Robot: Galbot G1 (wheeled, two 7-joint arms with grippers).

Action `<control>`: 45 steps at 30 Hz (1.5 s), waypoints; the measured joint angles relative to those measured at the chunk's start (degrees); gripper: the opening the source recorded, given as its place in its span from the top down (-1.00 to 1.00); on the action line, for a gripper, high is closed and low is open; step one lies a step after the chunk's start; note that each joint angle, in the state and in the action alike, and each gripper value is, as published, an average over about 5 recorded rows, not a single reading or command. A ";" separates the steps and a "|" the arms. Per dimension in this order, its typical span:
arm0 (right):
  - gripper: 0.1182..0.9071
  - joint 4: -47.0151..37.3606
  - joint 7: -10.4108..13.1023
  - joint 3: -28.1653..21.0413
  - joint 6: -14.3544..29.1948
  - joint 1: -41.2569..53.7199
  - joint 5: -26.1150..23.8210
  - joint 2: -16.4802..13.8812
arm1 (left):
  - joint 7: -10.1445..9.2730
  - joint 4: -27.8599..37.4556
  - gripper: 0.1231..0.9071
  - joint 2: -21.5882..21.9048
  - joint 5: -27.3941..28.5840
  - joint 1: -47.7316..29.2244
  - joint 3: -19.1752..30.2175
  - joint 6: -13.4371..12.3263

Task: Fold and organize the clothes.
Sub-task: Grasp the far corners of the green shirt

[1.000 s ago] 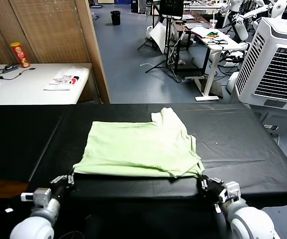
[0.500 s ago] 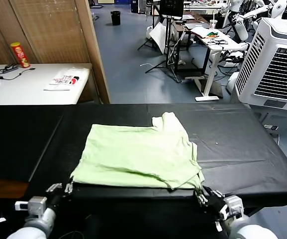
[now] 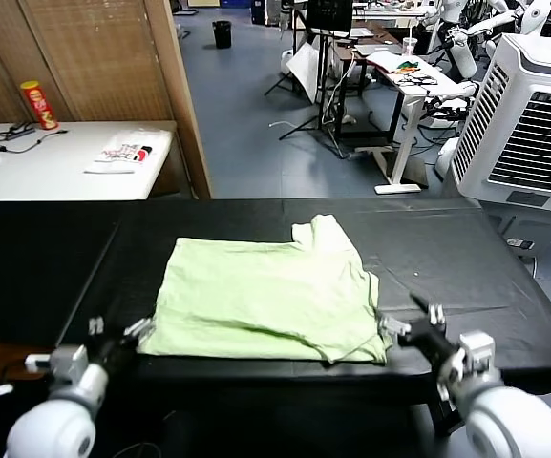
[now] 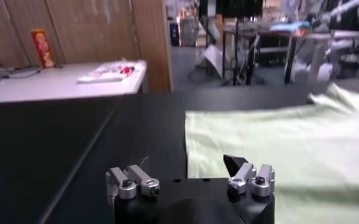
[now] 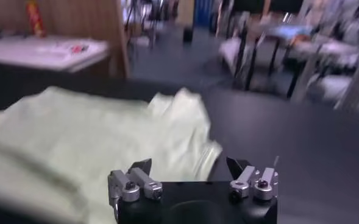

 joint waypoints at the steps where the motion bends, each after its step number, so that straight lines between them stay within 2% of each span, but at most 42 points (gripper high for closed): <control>1: -0.72 -2.13 0.01 -1.14 0.36 2.40 -0.22 0.28 | -0.10 1.42 -0.72 0.30 -0.60 -2.43 0.84 0.33; 6: -0.72 -14.24 0.45 -6.80 0.43 13.33 -0.89 2.30 | -0.10 9.75 -0.72 1.33 -2.55 -13.25 6.26 1.19; 11: -0.72 -24.96 1.96 -11.95 -3.45 22.71 1.01 5.11 | -1.67 18.45 -0.72 1.38 -7.56 -22.32 11.71 3.79; 16: -0.72 -34.13 2.52 -15.10 -6.17 30.73 2.28 8.28 | -1.91 26.86 -0.72 1.30 -9.52 -30.15 15.39 5.53; 21: -0.72 -41.12 2.49 -16.49 -8.00 36.04 2.09 11.14 | -1.77 33.68 -0.72 0.87 -11.79 -35.64 17.19 6.10; 26: -0.72 -47.07 1.36 -16.76 -7.38 39.79 0.92 13.69 | -1.42 38.56 -0.72 0.09 -13.08 -39.37 18.72 6.71; 32: -0.72 -53.19 0.12 -16.82 -5.56 43.06 -1.74 16.01 | -0.64 42.29 -0.72 -0.77 -12.86 -41.83 19.78 7.17; 39: -0.72 -58.41 -0.79 -16.59 -3.99 44.84 -4.08 17.22 | 0.36 45.15 -0.72 -1.17 -12.02 -43.35 20.30 7.01; 42: -0.72 -59.87 -1.25 -16.50 -3.97 44.96 -4.27 17.30 | 1.04 46.15 -0.61 -1.36 -11.63 -43.79 20.47 6.74; 45: -0.59 -60.88 -1.88 -16.44 -3.80 45.02 -4.47 17.36 | 1.88 46.81 -0.27 -1.47 -11.10 -44.00 20.70 6.40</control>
